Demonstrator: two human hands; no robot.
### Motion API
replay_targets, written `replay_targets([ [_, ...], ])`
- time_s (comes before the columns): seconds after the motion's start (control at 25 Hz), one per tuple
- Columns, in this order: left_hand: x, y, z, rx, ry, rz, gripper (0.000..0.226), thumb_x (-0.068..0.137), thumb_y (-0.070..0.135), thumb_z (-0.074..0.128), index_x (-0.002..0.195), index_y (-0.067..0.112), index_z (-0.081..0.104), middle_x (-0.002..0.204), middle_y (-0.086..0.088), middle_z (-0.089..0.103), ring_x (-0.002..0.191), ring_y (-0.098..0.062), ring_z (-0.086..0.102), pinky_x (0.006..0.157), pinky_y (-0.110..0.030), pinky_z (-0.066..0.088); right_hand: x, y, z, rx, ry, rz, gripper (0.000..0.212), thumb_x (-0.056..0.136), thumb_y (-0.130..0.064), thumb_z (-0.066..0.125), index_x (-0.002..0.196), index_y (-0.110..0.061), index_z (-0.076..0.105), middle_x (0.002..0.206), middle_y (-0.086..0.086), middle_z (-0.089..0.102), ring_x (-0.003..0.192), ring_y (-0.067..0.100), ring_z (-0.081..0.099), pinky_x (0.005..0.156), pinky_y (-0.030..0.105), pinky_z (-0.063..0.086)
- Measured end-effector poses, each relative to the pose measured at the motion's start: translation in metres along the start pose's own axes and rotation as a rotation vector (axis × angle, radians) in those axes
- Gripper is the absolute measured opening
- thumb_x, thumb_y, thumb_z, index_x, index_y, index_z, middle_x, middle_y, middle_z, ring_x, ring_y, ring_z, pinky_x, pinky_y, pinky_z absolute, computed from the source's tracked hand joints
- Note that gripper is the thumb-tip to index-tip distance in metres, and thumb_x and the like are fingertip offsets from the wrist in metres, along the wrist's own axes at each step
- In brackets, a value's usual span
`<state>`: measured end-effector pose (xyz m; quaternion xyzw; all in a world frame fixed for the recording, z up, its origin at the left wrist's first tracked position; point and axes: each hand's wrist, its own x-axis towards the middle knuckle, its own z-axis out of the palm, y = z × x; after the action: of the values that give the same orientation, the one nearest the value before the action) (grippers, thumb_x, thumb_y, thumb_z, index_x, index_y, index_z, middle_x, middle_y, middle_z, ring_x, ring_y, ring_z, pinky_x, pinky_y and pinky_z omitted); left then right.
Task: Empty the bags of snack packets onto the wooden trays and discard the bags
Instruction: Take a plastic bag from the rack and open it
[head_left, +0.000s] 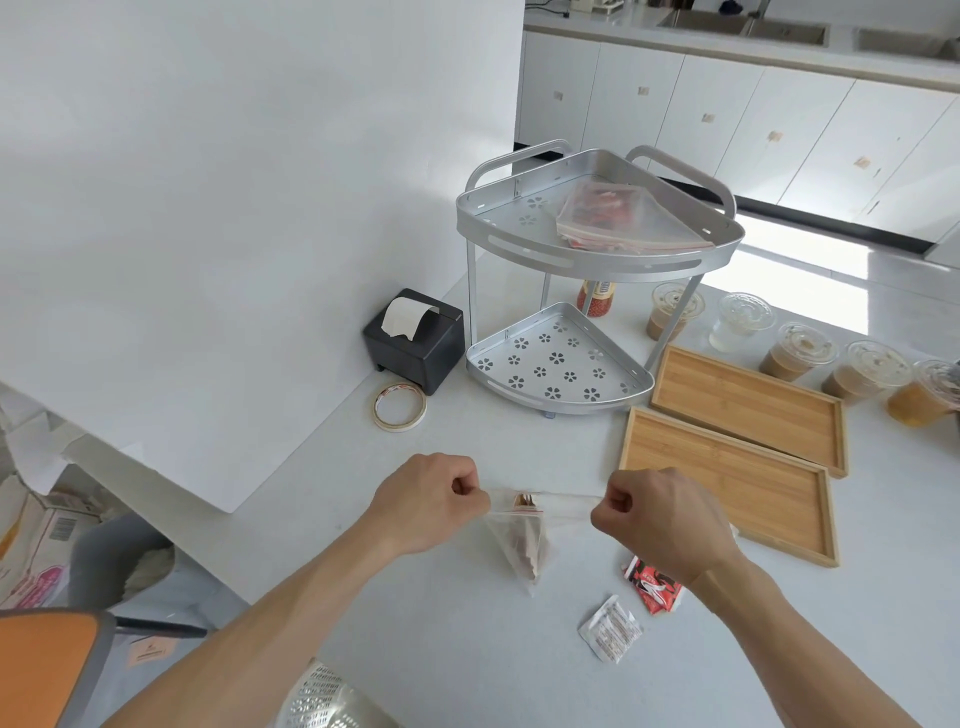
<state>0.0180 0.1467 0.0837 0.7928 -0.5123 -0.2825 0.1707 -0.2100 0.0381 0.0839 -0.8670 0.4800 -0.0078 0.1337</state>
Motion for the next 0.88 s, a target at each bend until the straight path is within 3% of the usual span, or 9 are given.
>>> replay_targets([
  [0.12, 0.002, 0.003, -0.001, 0.041, -0.004, 0.023, 0.018, 0.077, 0.034, 0.056, 0.059, 0.028, 0.052, 0.055, 0.013, 0.056, 0.054, -0.005, 0.049, 0.051, -0.024, 0.035, -0.001, 0.001, -0.002, -0.075, -0.023, -0.028, 0.024, 0.073, -0.031, 0.052, 0.056, -0.018, 0.041, 0.047, -0.002, 0.043, 0.048, 0.016, 0.038, 0.042, 0.025, 0.023],
  [0.28, 0.007, 0.011, -0.001, -0.145, -0.068, -0.002, 0.019, 0.074, 0.032, 0.057, 0.056, 0.027, 0.055, 0.051, 0.016, 0.055, 0.053, -0.006, 0.047, 0.053, -0.024, 0.037, -0.001, 0.004, -0.009, -0.112, -0.015, 0.016, 0.022, 0.079, -0.029, 0.05, 0.06, -0.02, 0.041, 0.051, -0.003, 0.047, 0.047, 0.014, 0.038, 0.043, 0.025, 0.024],
  [0.4, 0.011, 0.024, 0.006, -0.304, -0.134, -0.02, 0.017, 0.073, 0.03, 0.059, 0.057, 0.023, 0.059, 0.053, 0.013, 0.054, 0.05, -0.009, 0.044, 0.047, -0.022, 0.033, -0.002, -0.004, -0.018, -0.05, 0.104, -0.042, 0.009, 0.087, -0.033, 0.05, 0.082, -0.029, 0.057, 0.075, -0.012, 0.062, 0.067, 0.012, 0.056, 0.05, 0.026, 0.039],
  [0.48, 0.015, 0.035, 0.01, -0.356, -0.15, -0.026, 0.018, 0.075, 0.027, 0.06, 0.057, 0.023, 0.06, 0.051, 0.012, 0.055, 0.05, -0.01, 0.045, 0.047, -0.022, 0.033, -0.002, -0.02, -0.023, 0.141, 0.15, -0.107, 0.014, 0.086, -0.036, 0.053, 0.089, -0.031, 0.065, 0.08, -0.016, 0.066, 0.074, 0.008, 0.061, 0.058, 0.03, 0.05],
  [0.56, 0.02, 0.043, 0.011, -0.404, -0.147, -0.026, 0.02, 0.079, 0.024, 0.059, 0.059, 0.021, 0.062, 0.051, 0.012, 0.057, 0.052, -0.008, 0.048, 0.053, -0.022, 0.037, 0.0, -0.037, -0.028, 0.278, 0.031, -0.127, 0.023, 0.084, -0.044, 0.052, 0.094, -0.033, 0.07, 0.083, -0.017, 0.071, 0.08, 0.004, 0.066, 0.069, 0.032, 0.056],
  [0.68, 0.023, 0.047, 0.01, -0.489, -0.135, -0.035, 0.023, 0.082, 0.019, 0.059, 0.06, 0.019, 0.064, 0.054, 0.009, 0.059, 0.052, -0.008, 0.049, 0.052, -0.016, 0.038, 0.008, -0.048, -0.028, 0.193, -0.131, -0.168, 0.028, 0.084, -0.04, 0.054, 0.108, -0.037, 0.068, 0.094, -0.015, 0.073, 0.092, 0.009, 0.065, 0.078, 0.032, 0.055],
  [0.76, 0.023, 0.048, 0.009, -0.574, -0.139, -0.034, 0.021, 0.081, 0.018, 0.061, 0.061, 0.018, 0.065, 0.054, 0.006, 0.059, 0.051, -0.007, 0.048, 0.044, -0.011, 0.035, 0.014, -0.049, -0.027, 0.132, -0.122, -0.169, 0.027, 0.086, -0.035, 0.056, 0.11, -0.035, 0.068, 0.096, -0.012, 0.074, 0.095, 0.013, 0.064, 0.077, 0.031, 0.053],
  [0.88, 0.024, 0.047, 0.009, -0.673, -0.129, -0.023, 0.017, 0.079, 0.025, 0.062, 0.063, 0.017, 0.065, 0.057, 0.006, 0.06, 0.055, -0.008, 0.052, 0.046, -0.014, 0.037, 0.02, -0.048, -0.026, 0.031, -0.042, -0.168, 0.02, 0.089, -0.032, 0.054, 0.102, -0.031, 0.07, 0.092, -0.006, 0.073, 0.091, 0.021, 0.065, 0.067, 0.031, 0.047],
])
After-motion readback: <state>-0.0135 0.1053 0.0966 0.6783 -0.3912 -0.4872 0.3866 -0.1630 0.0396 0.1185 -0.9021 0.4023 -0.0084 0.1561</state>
